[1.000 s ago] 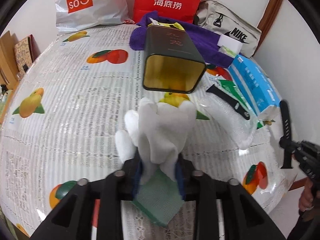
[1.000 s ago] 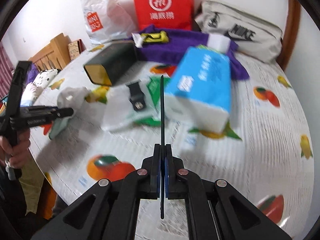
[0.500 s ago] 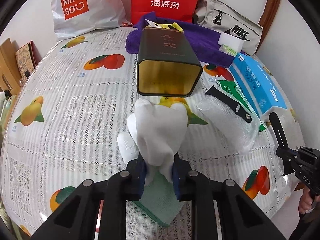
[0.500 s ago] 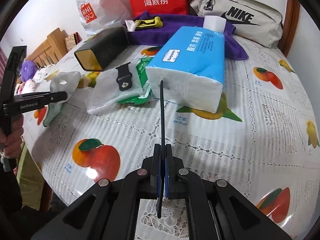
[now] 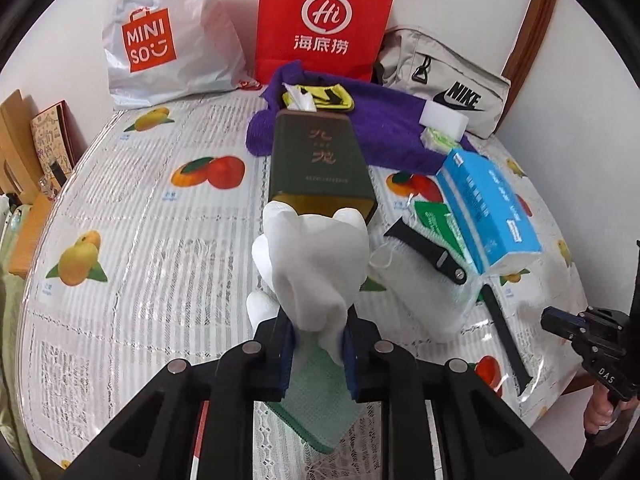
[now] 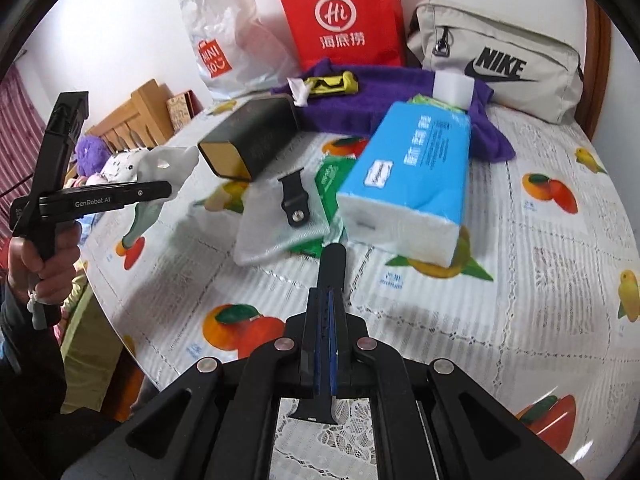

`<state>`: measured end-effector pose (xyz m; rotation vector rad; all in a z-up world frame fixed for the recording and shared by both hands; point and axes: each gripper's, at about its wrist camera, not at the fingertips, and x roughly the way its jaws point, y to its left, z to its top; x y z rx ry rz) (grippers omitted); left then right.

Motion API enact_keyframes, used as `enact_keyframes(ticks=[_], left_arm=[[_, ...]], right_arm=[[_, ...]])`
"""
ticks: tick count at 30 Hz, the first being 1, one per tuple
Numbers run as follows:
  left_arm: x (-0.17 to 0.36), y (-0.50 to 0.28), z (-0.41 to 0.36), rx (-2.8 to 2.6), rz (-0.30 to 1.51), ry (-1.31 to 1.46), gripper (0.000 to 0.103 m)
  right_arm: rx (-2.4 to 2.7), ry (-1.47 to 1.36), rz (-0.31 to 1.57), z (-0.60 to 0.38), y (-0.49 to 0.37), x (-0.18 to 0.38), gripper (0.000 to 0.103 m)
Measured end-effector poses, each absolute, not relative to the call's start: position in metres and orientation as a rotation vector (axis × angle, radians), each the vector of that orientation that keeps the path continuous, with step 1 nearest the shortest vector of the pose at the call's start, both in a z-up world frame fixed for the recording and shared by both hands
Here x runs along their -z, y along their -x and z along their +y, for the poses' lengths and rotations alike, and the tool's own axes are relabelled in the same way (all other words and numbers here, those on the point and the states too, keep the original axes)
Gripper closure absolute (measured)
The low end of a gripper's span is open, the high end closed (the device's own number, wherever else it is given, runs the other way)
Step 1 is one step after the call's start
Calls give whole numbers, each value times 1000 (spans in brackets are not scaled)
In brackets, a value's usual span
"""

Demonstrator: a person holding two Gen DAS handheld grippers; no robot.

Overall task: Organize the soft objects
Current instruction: 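Grasp the black watch strap with the right gripper while the left holds the glove, then carry the white glove and black strap over the purple towel with both grippers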

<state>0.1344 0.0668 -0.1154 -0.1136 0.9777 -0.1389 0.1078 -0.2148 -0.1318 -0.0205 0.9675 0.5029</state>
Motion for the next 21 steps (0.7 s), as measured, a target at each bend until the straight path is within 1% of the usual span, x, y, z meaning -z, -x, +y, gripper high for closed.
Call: enact_keyframes(ticks=[2,5,8,10,12,13,15,17,18,19,21], left_arm=[[115,-136,67,137,979,119,83],[118,-138,68,138,990,131,83],[125,-138,69,136,1007,134,83],[128,-138,69,136,1016,136,83],[128,-138,71,139,1019,137,83],[128,-138,71,139,1019,138,83],[128,-137,73,140,1019,139,83],[128,-137,74,141,1017,141,83],[128,-137,74,139,1017,144,83],[128,-137,75,141,1018,145,83],[129,-137,76,141,1020,147,83]], right_arm=[[-494,41,988,-213,-109,136,100],[-490,67,1009,-210,-110,145,97],[-499,63,1039,-206,-111,158,88],[-475,82,1067,-202,-113,169,84],[-465,96,1085,-199,-114,177,78],[-466,100,1081,-199,-113,178,76],[-478,105,1074,-196,-110,179,62],[-478,110,1069,-191,-107,179,56],[-463,126,1059,-188,-105,180,57],[-445,143,1046,-185,-104,181,59],[-392,169,1022,-184,-105,181,82]])
